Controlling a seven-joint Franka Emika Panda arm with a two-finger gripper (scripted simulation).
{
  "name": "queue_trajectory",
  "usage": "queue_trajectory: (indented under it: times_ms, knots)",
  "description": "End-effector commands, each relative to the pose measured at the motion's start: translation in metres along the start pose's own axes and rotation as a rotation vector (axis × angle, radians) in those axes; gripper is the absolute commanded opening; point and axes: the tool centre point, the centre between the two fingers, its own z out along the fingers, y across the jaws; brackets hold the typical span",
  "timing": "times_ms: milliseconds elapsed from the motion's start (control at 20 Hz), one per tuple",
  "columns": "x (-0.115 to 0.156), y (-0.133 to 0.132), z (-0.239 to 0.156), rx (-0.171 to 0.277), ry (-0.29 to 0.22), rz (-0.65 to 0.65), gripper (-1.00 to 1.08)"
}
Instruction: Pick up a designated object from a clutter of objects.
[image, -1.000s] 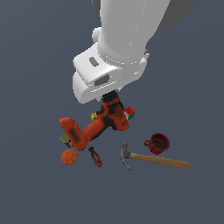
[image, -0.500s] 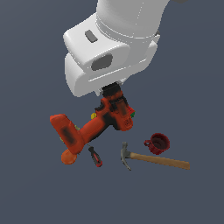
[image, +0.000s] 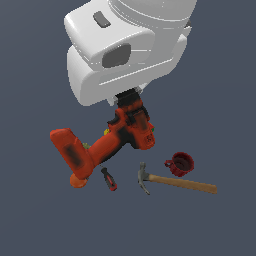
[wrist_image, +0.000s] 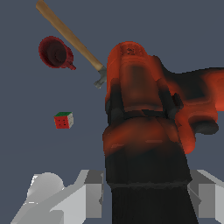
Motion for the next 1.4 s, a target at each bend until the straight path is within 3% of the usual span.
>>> queue_trajectory:
  times_ms: [0, 550, 1350]
  knots:
    - [-0.001, 0.001, -0.007, -0.005, 0.007, 0.002, -1.00]
    - [0.000, 0.001, -0.009, 0.000, 0.000, 0.000, -1.00]
    - [-0.002, 0.001, -0.047, 0.000, 0.000, 0.000, -1.00]
